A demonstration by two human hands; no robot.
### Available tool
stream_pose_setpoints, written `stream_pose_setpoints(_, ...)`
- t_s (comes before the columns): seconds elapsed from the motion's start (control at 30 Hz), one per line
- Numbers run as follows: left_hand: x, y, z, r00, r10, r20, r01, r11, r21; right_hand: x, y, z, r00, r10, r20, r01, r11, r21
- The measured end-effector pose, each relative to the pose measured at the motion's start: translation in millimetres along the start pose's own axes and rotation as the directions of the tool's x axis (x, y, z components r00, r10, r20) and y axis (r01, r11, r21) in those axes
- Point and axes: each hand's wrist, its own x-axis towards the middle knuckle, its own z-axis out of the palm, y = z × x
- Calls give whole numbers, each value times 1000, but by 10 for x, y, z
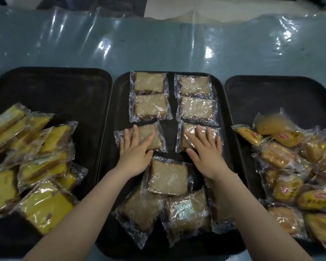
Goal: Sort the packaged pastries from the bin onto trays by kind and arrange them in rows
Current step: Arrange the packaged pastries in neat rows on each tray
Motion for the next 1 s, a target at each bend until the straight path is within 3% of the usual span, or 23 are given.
stream_pose_setpoints(0.13, 95, -24, -34, 991, 121, 65, -125, 990, 61, 69, 44, 47, 1000, -27, -10, 26, 990, -139)
stream_pose_setpoints(0.43, 285, 164, -41, 992, 117, 55, -123, 986, 116, 135, 76, -33, 996, -70, -62, 68, 997, -40)
stream_pose_setpoints(0.53, 274, 217, -43, 989, 124, -83, -118, 991, 65, 161, 29, -59, 992, -40, -116, 46, 998, 43)
stream_pose_setpoints(0.63, 399, 336, -76, 969, 124, -212, -117, 992, 47, 290, -18, -88, 981, 46, -190, -44, 999, 18)
stream_pose_setpoints(0.83, 706, 319, -17, 991, 34, -128, -3, 973, 231, 615, -12, -120, 987, 110, -117, -121, 988, -90)
stream_pose_setpoints(1.0, 775, 165, 23, 982, 111, -151, -57, 945, 322, 656, 87, -120, 991, 73, -112, -87, 989, -122)
